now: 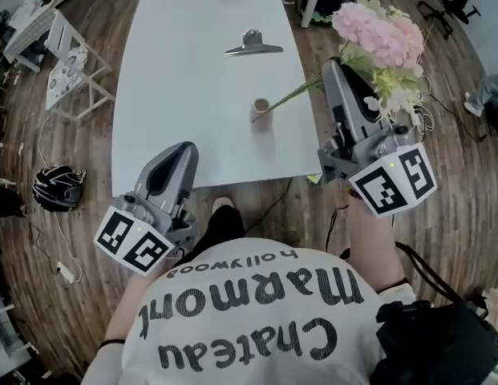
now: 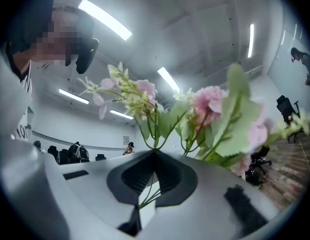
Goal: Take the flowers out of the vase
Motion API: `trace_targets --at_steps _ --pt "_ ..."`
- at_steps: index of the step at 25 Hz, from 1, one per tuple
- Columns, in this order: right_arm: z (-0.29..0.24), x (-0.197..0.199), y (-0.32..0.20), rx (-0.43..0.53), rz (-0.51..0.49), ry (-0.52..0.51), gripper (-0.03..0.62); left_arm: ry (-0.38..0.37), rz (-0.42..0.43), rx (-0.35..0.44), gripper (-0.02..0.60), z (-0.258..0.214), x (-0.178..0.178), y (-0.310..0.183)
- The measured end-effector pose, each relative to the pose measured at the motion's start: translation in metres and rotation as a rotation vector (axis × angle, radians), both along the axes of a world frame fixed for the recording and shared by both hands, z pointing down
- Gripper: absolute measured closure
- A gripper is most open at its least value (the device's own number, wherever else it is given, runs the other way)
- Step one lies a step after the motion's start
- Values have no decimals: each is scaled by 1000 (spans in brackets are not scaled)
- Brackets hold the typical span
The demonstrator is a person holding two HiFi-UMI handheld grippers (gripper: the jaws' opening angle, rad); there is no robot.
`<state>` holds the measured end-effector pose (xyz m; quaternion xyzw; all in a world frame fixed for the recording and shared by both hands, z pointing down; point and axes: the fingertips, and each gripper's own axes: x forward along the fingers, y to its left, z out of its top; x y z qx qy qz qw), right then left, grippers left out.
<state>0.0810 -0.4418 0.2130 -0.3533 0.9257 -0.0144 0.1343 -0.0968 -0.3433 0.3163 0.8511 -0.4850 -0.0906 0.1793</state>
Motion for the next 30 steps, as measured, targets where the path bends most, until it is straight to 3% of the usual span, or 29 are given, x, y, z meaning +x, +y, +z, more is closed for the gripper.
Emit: trace_targets --at_steps 7,11,16,21,25,30 --pt "18 24 75 11 -34 103 580 27 -55 50 577 -6 32 60" --pt "41 44 112 -49 -62 125 580 49 -77 16 577 9 58 97" --pt "67 64 152 -129 -60 143 580 72 -30 -45 577 25 90 129" --pt "90 76 195 -219 -57 170 580 84 40 -51 575 22 115 155" --pt "101 69 224 -263 -59 183 580 87 81 -52 577 21 116 180" --pt "105 40 253 -274 -30 206 580 91 113 -67 577 22 86 209"
